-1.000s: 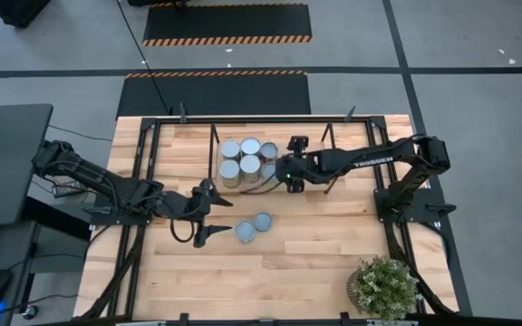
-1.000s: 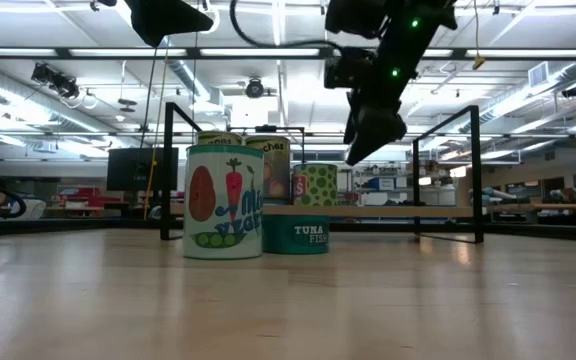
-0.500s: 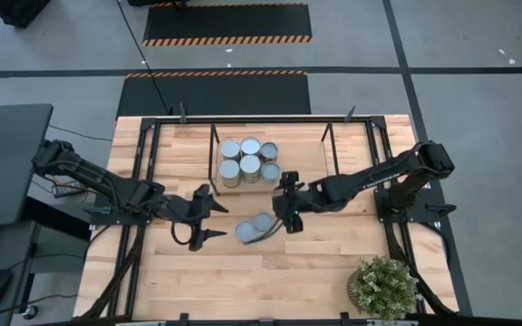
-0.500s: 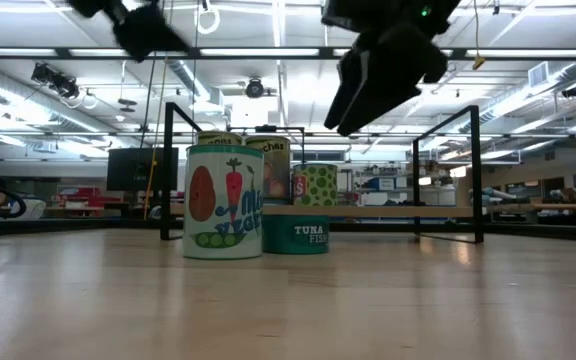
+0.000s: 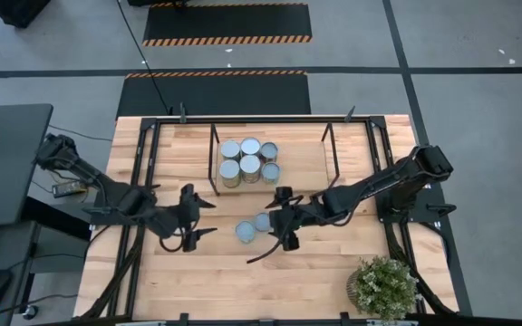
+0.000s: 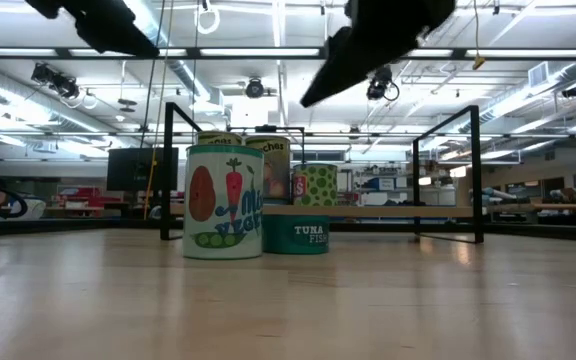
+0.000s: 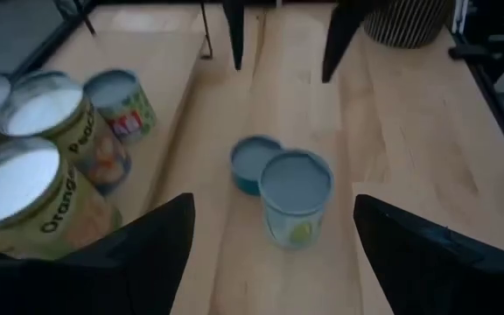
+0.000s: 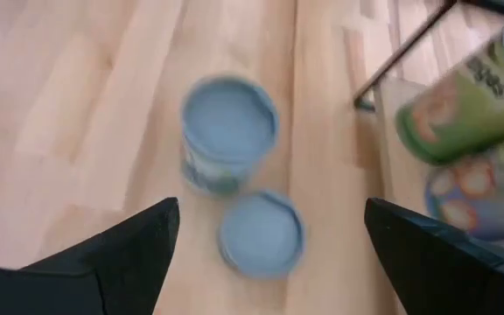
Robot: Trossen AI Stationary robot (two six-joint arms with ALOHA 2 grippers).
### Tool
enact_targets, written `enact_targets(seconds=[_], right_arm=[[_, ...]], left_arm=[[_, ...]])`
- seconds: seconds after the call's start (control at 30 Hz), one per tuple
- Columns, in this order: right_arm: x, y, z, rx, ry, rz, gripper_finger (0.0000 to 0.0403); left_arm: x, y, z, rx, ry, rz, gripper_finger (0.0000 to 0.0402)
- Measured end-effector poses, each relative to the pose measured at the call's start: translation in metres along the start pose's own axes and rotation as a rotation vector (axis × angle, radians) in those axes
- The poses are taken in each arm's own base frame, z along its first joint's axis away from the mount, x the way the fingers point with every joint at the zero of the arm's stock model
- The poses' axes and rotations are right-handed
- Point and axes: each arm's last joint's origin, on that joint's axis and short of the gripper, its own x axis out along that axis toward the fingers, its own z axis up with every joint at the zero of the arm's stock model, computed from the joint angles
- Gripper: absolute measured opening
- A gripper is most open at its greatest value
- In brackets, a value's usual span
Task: Pick and place cans onto a shelf
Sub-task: Put the canned mixed vegetables on the shelf
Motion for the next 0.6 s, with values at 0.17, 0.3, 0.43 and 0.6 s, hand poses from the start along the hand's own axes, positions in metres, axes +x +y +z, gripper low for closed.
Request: enact_targets(seconds=[0.17,0.3,0.43,0.6], right_arm=[[0.010,0.012,0.001,0.023,-0.039,0.016,0.0373],[0.023,0.019,0.002,0.010,-0.075,0.023,0.0373],[0.040,0.024,-0.002,0.006,-0.082,0.034,0.0373],[0.052,0.022,0.002,0.014,-0.082,0.027,0.0373]], left_arm=[[-0.007,-0.012,-0.006,0.000,-0.030,0.023,0.0318],[-0.001,-0.016,-0.026,-0.009,-0.071,0.025,0.0318],[0.010,-0.013,-0.049,-0.083,-0.075,-0.009,0.0318],[0.020,-0.011,-0.068,-0.171,-0.111,-0.092,0.0318]])
